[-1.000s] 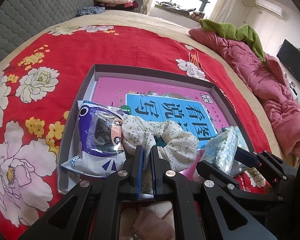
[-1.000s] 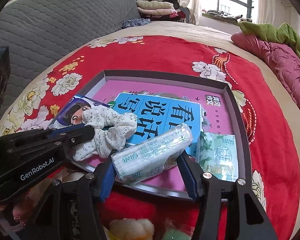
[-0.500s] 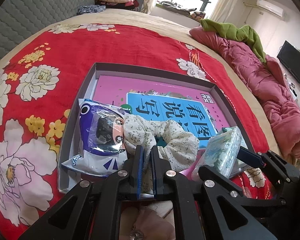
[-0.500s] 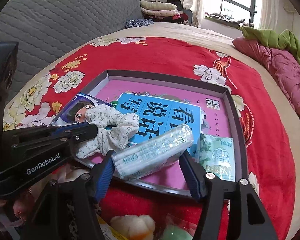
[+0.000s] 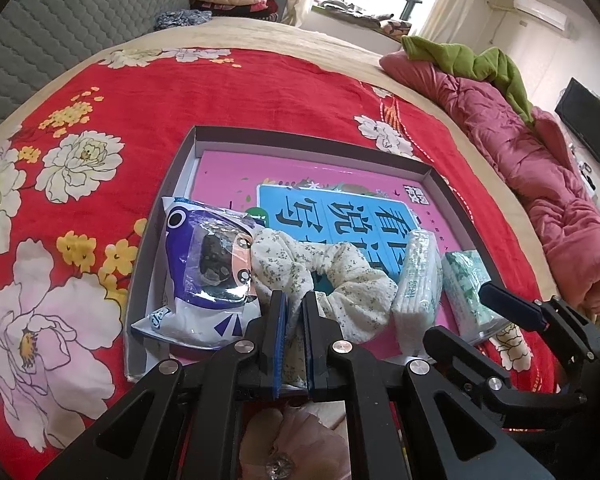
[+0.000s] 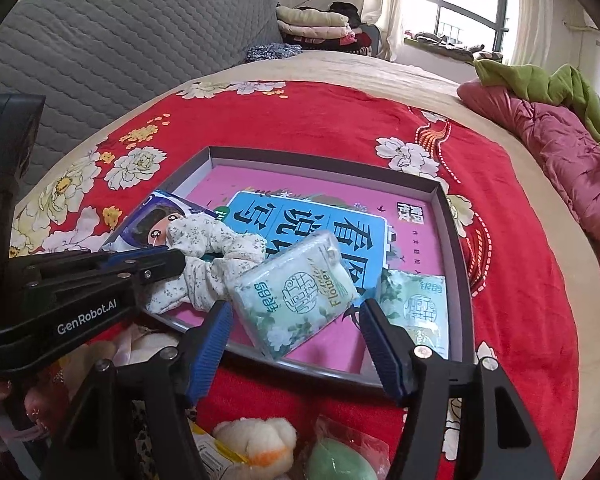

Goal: Organize soft objects
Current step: 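Open both grippers to release the scrunchie and roll pack in the box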

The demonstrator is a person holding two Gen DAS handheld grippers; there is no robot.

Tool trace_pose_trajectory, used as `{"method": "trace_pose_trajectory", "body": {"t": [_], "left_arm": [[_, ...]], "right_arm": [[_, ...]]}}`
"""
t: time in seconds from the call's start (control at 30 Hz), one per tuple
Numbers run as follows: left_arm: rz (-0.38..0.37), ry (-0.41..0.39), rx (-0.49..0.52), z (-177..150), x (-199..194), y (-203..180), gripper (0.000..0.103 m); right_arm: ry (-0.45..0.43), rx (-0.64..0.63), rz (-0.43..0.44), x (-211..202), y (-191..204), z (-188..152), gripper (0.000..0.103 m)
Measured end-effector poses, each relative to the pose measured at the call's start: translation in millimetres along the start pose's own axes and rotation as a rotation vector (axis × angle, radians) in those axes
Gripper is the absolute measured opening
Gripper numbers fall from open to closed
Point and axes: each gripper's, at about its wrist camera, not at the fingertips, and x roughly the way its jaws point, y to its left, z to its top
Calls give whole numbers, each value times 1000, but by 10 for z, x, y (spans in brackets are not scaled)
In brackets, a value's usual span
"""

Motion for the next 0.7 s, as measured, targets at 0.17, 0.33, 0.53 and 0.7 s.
{"method": "trace_pose_trajectory", "body": {"t": [0.17, 0.33, 0.53, 0.7], "left_arm": [[2, 2, 10, 2, -13, -22, 13], [-9, 3, 13, 5, -37, -27, 21], [-28, -1, 26, 6, -98, -65, 36], [-35, -11, 37, 9, -144, -94, 45]], "right_arm": [[-11, -2, -9, -81, -22, 2, 65], [-26, 15, -14, -163, -76, 14, 65], [-31, 35, -20, -225, -131, 6, 65], [-35, 38, -28, -270, -156, -17, 65]]}}
